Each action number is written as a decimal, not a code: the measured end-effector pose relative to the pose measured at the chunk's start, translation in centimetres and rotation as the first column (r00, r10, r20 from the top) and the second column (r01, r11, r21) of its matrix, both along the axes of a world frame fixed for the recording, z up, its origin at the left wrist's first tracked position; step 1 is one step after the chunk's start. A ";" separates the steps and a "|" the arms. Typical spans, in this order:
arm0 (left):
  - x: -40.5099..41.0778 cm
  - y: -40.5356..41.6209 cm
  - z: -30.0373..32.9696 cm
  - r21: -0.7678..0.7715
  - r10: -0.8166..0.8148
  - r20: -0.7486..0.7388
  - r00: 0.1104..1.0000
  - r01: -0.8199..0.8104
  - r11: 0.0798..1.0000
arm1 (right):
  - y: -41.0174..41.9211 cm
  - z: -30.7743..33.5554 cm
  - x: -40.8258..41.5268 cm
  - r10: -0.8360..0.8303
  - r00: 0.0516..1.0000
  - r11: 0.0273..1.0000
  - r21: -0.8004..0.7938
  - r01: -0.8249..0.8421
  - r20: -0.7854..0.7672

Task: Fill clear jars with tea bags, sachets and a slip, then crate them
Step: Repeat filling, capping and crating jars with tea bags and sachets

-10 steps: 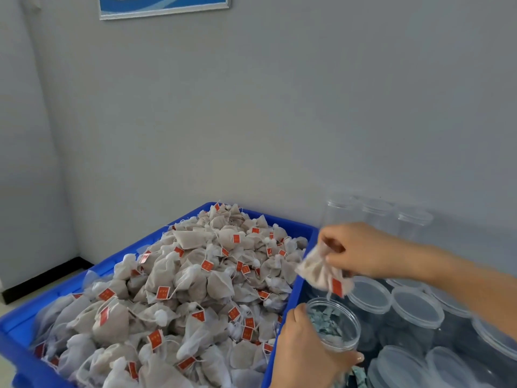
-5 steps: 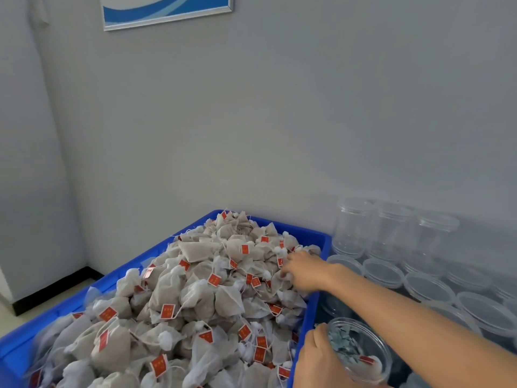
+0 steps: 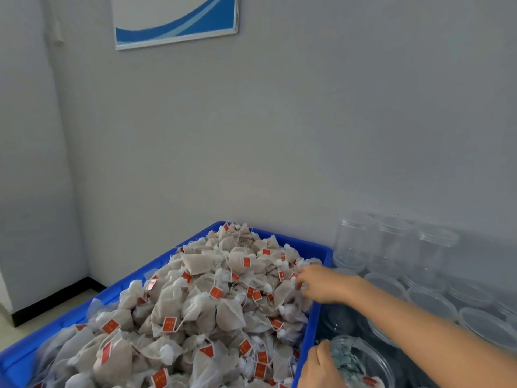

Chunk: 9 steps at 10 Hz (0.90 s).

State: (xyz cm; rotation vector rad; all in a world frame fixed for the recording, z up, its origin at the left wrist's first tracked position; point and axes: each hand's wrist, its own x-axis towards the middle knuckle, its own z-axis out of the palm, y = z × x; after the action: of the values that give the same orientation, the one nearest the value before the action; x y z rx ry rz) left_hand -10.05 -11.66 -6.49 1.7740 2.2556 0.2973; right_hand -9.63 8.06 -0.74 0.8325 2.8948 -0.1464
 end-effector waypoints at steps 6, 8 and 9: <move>3.3 0.9 1.3 0.217 0.175 0.543 0.821 -0.339 0.915 | -6.0 8.4 11.1 0.032 0.952 0.997 0.073 -0.010 -0.304; 3.0 0.0 0.1 0.299 0.099 0.515 0.851 -0.287 0.910 | -10.2 4.9 15.6 0.122 0.987 0.984 -0.113 -0.134 -0.107; 3.3 0.0 0.2 0.315 0.071 0.570 0.818 -0.298 0.901 | -10.2 1.8 16.2 -0.076 0.885 0.990 -0.138 0.014 -0.460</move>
State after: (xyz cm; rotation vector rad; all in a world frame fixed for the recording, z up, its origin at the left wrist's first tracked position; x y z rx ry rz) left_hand -6.74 -11.70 -6.25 1.3589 2.0224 1.2136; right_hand 6.54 -2.11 1.06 0.9533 3.2530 -0.6162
